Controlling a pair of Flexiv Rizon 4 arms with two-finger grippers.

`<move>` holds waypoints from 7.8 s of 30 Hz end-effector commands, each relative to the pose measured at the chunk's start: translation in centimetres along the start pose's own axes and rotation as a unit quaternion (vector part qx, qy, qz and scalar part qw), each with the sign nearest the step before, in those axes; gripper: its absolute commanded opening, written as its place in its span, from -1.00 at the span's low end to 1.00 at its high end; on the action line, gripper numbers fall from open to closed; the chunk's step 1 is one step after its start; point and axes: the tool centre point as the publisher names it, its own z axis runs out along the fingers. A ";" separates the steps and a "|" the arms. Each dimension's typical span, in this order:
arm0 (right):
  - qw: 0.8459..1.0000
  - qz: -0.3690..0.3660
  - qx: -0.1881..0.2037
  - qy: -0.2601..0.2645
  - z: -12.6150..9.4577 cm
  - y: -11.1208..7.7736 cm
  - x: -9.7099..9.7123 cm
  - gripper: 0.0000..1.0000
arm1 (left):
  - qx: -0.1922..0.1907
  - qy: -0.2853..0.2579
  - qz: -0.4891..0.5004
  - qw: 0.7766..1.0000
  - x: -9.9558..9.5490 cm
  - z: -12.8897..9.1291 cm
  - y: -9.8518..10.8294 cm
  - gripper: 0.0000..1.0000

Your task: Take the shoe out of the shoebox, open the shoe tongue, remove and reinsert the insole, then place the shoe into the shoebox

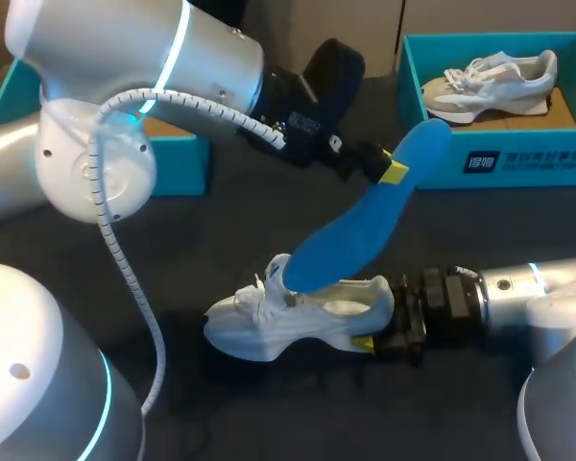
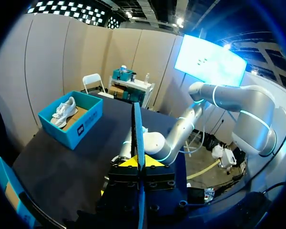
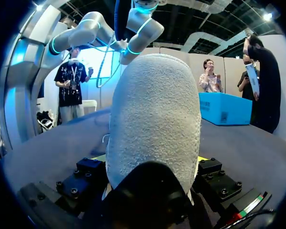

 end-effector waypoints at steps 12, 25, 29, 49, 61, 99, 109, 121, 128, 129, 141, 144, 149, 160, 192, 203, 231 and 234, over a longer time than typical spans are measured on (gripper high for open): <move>1.000 0.000 0.001 -0.001 0.3 -0.2 0.2 -1.00 | 0.036 0.026 0.019 0.999 -1.8 -0.8 -1.6 -1.00; 1.000 0.000 0.001 -0.001 0.3 -0.2 0.2 -1.00 | 0.119 0.072 0.004 0.990 -0.3 -3.1 -5.8 -1.00; 1.000 0.000 0.001 -0.001 0.3 -0.2 0.2 -1.00 | 0.141 0.080 -0.002 0.987 0.9 -4.4 -6.5 -1.00; 1.000 0.000 0.001 -0.001 0.3 -0.2 0.2 -1.00 | 0.190 0.146 -0.015 0.971 4.0 -9.7 -6.0 -1.00; 1.000 0.000 0.001 -0.001 0.3 -0.2 0.2 -1.00 | 0.210 0.139 -0.025 0.967 4.5 -10.5 -6.5 -1.00; 1.000 0.000 0.001 -0.001 0.3 -0.2 0.2 -1.00 | 0.239 0.187 -0.024 0.953 6.7 -14.8 -4.4 -1.00; 1.000 0.003 0.006 -0.003 0.2 -0.2 0.0 -1.00 | 0.239 0.187 -0.024 0.953 6.7 -14.8 -4.4 -1.00; 1.000 0.003 0.024 -0.006 -1.3 0.2 -0.4 1.00 | 0.239 0.187 -0.024 0.953 6.7 -14.8 -4.4 -1.00; 0.996 0.012 0.085 0.007 -2.8 1.0 -0.6 1.00 | 0.239 0.187 -0.024 0.953 6.7 -14.8 -4.4 -1.00; 0.995 0.014 0.096 0.011 -2.9 1.1 -0.5 1.00 | 0.239 0.187 -0.024 0.953 6.7 -14.8 -4.4 -1.00; 0.968 0.018 0.250 0.033 -4.3 3.4 -0.4 1.00 | 0.239 0.187 -0.024 0.953 6.7 -14.8 -4.4 -1.00; 0.959 0.012 0.280 0.037 -4.3 4.2 -0.3 1.00 | 0.239 0.187 -0.024 0.953 6.7 -14.8 -4.4 -1.00; 0.943 0.013 0.329 0.048 -4.2 5.0 0.0 1.00 | 0.239 0.187 -0.024 0.953 6.7 -14.8 -4.4 -1.00; 0.907 0.023 0.418 0.052 -3.7 6.3 0.6 1.00 | 0.239 0.187 -0.024 0.953 6.7 -14.8 -4.4 -1.00; 0.809 0.035 0.586 0.032 -2.8 10.0 0.6 1.00 | 0.239 0.187 -0.024 0.953 6.7 -14.8 -4.4 -1.00; 0.791 0.040 0.610 0.032 -3.4 9.2 -0.1 1.00 | 0.239 0.187 -0.024 0.953 6.7 -14.8 -4.4 -1.00; 0.792 0.007 0.609 0.037 -1.3 9.7 -3.3 1.00 | 0.239 0.187 -0.024 0.953 6.7 -14.8 -4.4 -1.00; 0.789 0.004 0.613 0.037 -0.7 9.2 -3.8 1.00 | 0.239 0.187 -0.024 0.953 6.7 -14.8 -4.4 -1.00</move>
